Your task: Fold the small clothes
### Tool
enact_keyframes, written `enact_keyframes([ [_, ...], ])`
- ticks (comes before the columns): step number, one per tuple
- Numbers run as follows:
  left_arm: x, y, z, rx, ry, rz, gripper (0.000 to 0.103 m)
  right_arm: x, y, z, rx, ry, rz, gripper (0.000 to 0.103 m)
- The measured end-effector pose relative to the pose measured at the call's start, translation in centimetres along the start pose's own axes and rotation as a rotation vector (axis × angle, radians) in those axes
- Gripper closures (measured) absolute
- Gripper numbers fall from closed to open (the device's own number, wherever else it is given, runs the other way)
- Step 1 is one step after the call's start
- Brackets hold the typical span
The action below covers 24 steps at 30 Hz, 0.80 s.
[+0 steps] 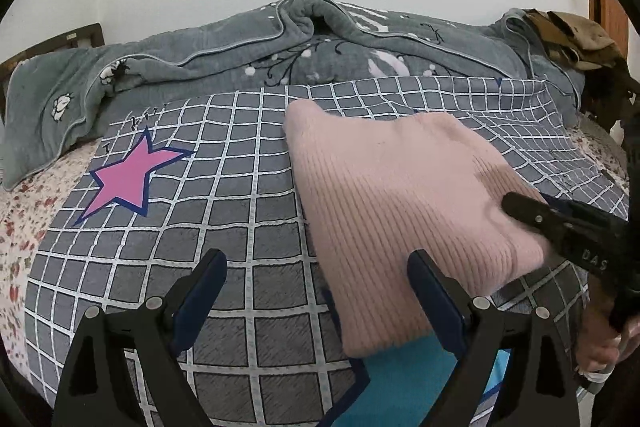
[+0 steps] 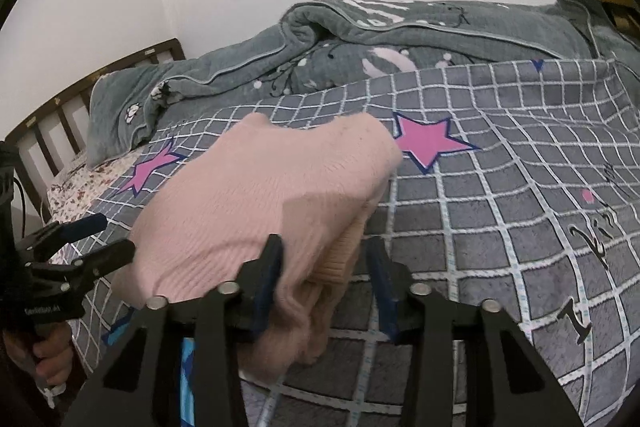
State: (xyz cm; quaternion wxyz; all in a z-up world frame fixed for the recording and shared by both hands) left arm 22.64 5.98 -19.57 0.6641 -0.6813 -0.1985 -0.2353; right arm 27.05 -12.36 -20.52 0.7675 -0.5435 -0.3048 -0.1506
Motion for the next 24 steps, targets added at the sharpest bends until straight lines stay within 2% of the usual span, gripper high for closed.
enact_keyframes([
  [1, 0.0, 0.0, 0.1, -0.007, -0.010, 0.006, 0.010, 0.0, 0.1, 0.2, -0.009, -0.005, 0.001, 0.070],
  [4, -0.1, -0.2, 0.7, -0.039, -0.048, 0.016, 0.011, -0.1, 0.1, 0.5, -0.009, -0.022, -0.004, 0.089],
  [5, -0.2, -0.3, 0.9, -0.052, -0.061, 0.015, 0.011, 0.1, -0.6, 0.3, -0.002, -0.021, -0.034, 0.091],
  [6, -0.2, -0.5, 1.2, -0.062, -0.073, 0.011, 0.011, 0.3, -2.0, 0.0, 0.039, -0.003, -0.091, 0.092],
  [8, -0.2, -0.9, 1.7, -0.076, -0.092, -0.002, 0.011, 0.6, -3.7, -0.7, 0.129, 0.053, -0.154, 0.092],
  [9, -0.2, -1.0, 2.0, -0.084, -0.101, -0.009, 0.011, 0.6, -3.8, -1.2, 0.144, 0.078, -0.167, 0.092],
  [10, -0.1, -1.0, 2.1, -0.091, -0.108, -0.011, 0.011, 0.6, -3.6, -1.4, 0.139, 0.087, -0.163, 0.092],
  [14, 0.0, -0.7, 2.1, -0.122, -0.128, -0.011, 0.012, -0.7, -0.3, -2.4, 0.067, 0.097, -0.047, 0.092],
  [21, 1.0, 0.4, 0.9, -0.131, -0.134, 0.008, 0.012, 0.3, -0.9, -1.0, -0.031, 0.016, -0.035, 0.086],
  [24, 1.7, 0.7, 0.5, -0.123, -0.134, 0.010, 0.012, 1.3, -2.0, -0.5, -0.073, -0.032, -0.076, 0.083],
])
Point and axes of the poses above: each gripper's, at about its wrist camera, not at the fingertips, and y roughly the way its jaws point, z to its left, x to its top, the point moved 9 cm from there along y, roughly the way its jaws point, and after that the axes turned 13 degrees about z, right-handed, at the moved point
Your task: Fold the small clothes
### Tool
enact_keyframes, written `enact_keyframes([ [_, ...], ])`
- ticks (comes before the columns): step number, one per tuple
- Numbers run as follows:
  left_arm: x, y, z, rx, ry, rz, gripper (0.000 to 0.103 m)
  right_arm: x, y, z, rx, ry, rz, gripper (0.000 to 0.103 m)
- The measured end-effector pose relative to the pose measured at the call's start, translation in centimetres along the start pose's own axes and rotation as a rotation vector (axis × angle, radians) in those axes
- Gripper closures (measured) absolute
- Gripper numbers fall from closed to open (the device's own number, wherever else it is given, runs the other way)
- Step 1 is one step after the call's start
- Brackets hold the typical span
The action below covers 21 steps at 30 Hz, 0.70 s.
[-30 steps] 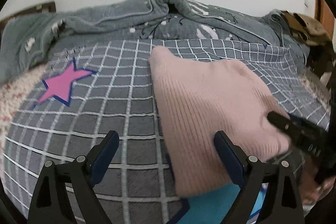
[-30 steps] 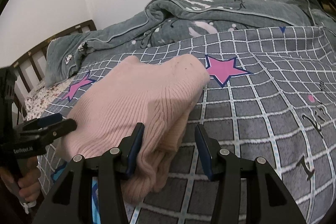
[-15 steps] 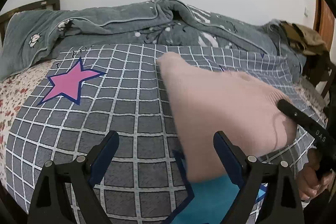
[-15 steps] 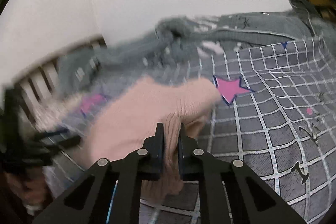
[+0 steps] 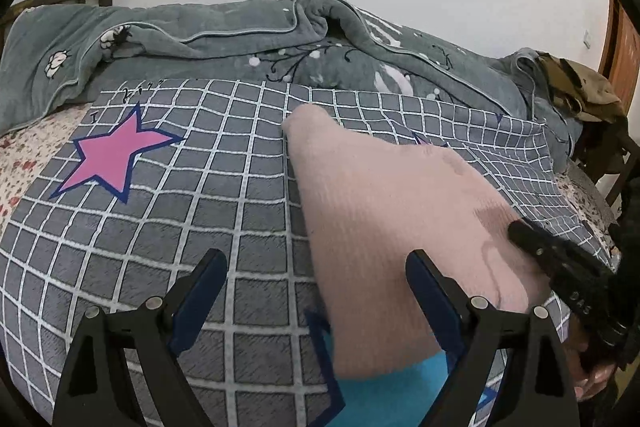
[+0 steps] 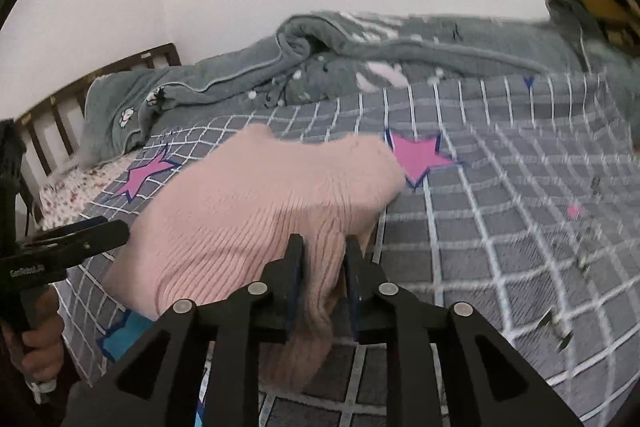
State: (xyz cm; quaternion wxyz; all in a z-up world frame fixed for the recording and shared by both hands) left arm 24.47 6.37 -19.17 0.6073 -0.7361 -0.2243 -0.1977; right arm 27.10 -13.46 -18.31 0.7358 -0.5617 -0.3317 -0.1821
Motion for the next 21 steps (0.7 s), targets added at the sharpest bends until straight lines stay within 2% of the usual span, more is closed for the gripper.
enact_keyframes([
  [4, 0.7, 0.8, -0.4, 0.014, -0.011, 0.008, 0.012, 1.3, -0.3, 0.3, -0.029, -0.038, -0.029, 0.072],
  [10, 0.7, 2.1, -0.6, -0.001, -0.001, 0.030, 0.010, -0.3, 2.9, -0.8, -0.042, -0.025, 0.063, 0.072],
  [14, 1.7, 2.0, -0.3, 0.004, 0.011, 0.008, 0.010, 0.1, 2.4, -1.2, 0.013, 0.001, 0.055, 0.071],
  [21, 4.1, 3.1, 0.6, 0.025, -0.006, 0.018, 0.013, 2.0, 2.4, -0.9, -0.021, -0.030, 0.038, 0.071],
])
Point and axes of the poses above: each gripper's, at about its wrist camera, not at the fingertips, and y roughly the way its jaws point, z to its left, x to its top, the point moved 9 cm from there along y, roughly the way its jaws point, and after that the axes turned 13 degrees about z, right-handed, at the moved point
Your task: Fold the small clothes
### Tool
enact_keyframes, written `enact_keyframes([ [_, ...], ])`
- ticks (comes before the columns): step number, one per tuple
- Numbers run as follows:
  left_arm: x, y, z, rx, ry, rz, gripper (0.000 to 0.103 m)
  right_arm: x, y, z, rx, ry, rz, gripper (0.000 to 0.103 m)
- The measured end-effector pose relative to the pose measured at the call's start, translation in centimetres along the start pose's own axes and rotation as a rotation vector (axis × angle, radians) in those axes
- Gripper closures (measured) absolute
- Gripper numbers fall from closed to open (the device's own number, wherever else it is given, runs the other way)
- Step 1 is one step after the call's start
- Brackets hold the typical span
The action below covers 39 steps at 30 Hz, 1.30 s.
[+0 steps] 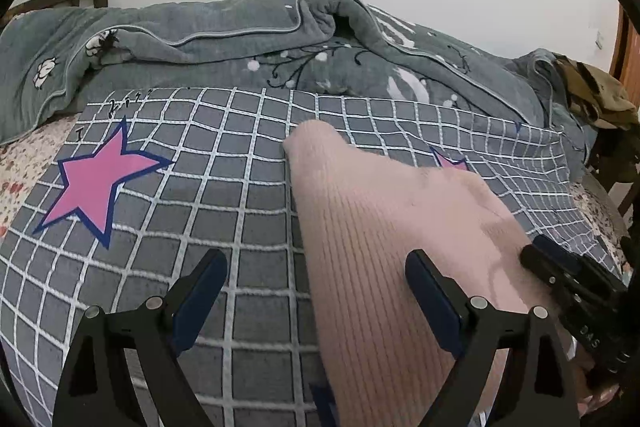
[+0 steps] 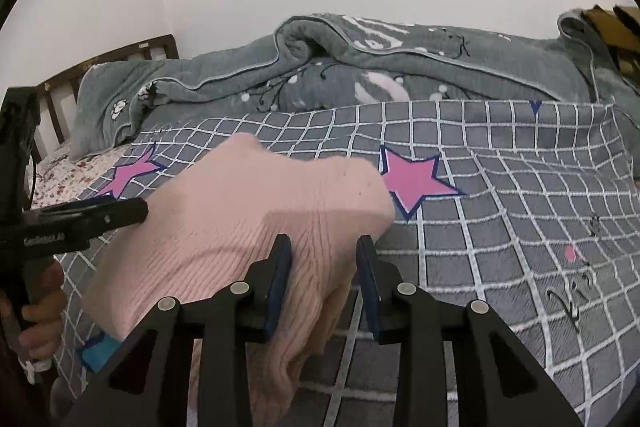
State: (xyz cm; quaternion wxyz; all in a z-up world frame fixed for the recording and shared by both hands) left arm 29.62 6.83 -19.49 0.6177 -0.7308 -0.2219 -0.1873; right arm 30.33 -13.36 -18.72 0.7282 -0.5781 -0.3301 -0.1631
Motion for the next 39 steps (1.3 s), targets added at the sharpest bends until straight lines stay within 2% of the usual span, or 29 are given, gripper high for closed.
enact_keyframes([
  [8, 0.8, 0.8, 0.3, -0.021, -0.022, 0.021, 0.013, 0.9, 0.1, -0.5, -0.021, 0.003, 0.038, 0.067],
  [17, 2.9, 1.5, -0.4, 0.002, 0.011, 0.018, 0.013, 3.8, 0.2, -0.8, -0.027, 0.009, 0.024, 0.058],
  [22, 4.6, 2.1, -0.5, 0.016, 0.024, 0.006, 0.013, 5.0, 1.4, -0.7, -0.040, -0.008, 0.027, 0.056],
  [31, 6.2, 5.3, 0.4, 0.060, 0.044, 0.022, 0.013, 4.1, 5.8, -1.7, -0.036, 0.003, 0.099, 0.056],
  [34, 6.3, 6.8, 0.6, 0.082, 0.072, 0.033, 0.013, 4.1, 6.0, -1.9, -0.041, 0.012, 0.099, 0.056],
  [39, 6.4, 7.9, 0.6, 0.064, 0.073, 0.036, 0.013, 4.0, 6.3, -1.9, -0.066, 0.002, 0.098, 0.056],
])
Point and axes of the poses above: each gripper's, at about its wrist camera, not at the fingertips, and y roughly the way its jaws point, z to its left, x to its top, the point moved 9 cm from there along y, roughly the way its jaws point, and after that the axes turned 13 degrees about z, right-handed, at the moved point
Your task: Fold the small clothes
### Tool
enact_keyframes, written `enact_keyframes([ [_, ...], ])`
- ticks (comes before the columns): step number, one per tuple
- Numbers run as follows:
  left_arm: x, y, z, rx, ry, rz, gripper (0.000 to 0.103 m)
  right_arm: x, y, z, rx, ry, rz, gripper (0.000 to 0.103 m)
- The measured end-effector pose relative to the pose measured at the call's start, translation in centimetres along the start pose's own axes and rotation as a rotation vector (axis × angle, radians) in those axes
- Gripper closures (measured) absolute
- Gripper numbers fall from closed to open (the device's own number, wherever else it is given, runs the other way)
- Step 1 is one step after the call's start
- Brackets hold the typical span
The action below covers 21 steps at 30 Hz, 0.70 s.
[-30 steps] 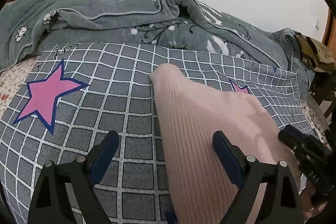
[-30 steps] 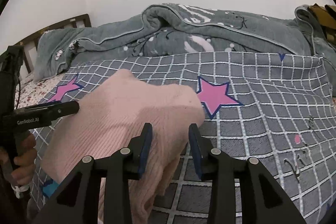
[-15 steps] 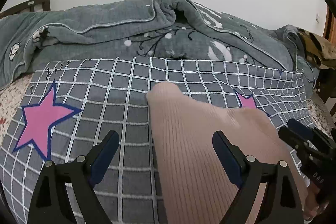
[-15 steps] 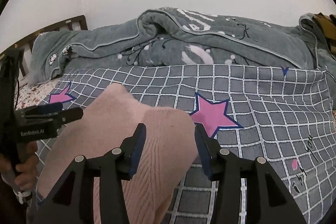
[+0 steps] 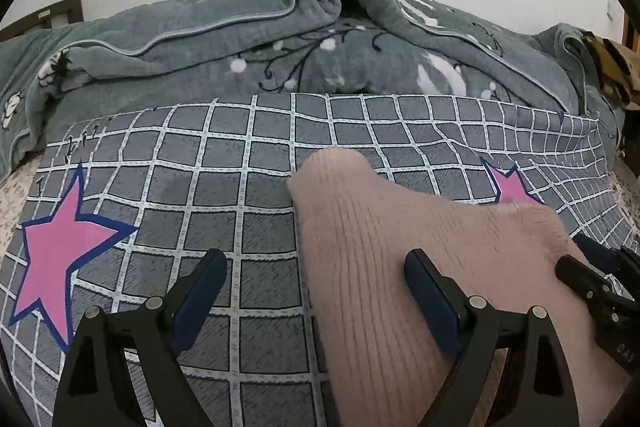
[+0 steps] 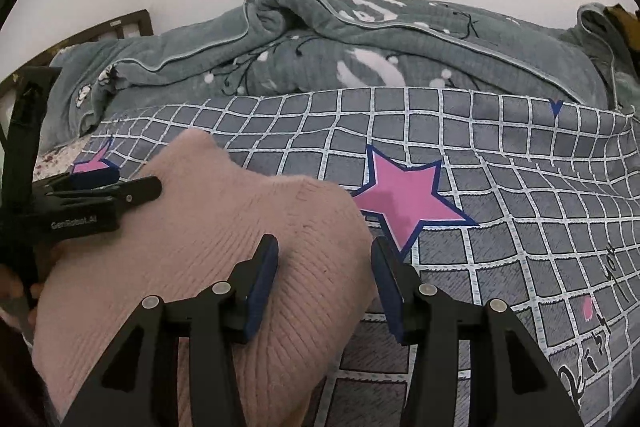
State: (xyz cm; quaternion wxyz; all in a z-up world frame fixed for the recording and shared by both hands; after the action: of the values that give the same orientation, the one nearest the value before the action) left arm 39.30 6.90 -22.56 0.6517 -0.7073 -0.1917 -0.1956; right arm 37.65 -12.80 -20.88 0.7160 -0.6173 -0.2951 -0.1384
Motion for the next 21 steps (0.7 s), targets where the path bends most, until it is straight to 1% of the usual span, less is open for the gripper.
enact_keyframes([
  [5, -0.6, 0.5, 0.2, 0.005, -0.009, 0.010, 0.013, 0.0, 0.2, 0.0, -0.010, -0.004, 0.003, 0.055],
  [10, -2.0, -1.4, 0.0, -0.058, -0.052, 0.029, 0.013, -0.1, -0.4, -0.2, 0.000, -0.005, -0.018, 0.055],
  [13, -3.3, -3.1, -0.5, -0.062, -0.044, 0.015, 0.013, -0.4, -2.0, 0.1, 0.057, -0.007, -0.050, 0.055],
  [17, -5.3, -5.1, -1.3, -0.085, -0.047, 0.016, 0.013, -2.2, -4.8, 1.6, 0.181, 0.007, -0.045, 0.055],
  [20, -6.6, -6.0, -2.1, -0.069, -0.025, 0.013, 0.013, -3.8, -5.8, 2.8, 0.214, 0.006, -0.025, 0.055],
  [21, -7.0, -6.4, -2.2, -0.066, -0.021, 0.008, 0.013, -4.3, -5.7, 2.9, 0.212, 0.014, -0.016, 0.055],
])
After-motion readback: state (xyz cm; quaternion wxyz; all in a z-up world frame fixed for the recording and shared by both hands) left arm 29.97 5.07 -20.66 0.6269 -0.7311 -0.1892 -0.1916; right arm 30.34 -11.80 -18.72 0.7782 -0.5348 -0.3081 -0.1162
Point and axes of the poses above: each gripper's, at about its wrist camera, not at the fingertips, and y roughly the way its jaws point, z to its left, x to its top, the point moved 9 cm from there along y, roughly the way its jaws point, and after that the axes turned 13 degrees about z, right-handed, at the moved point
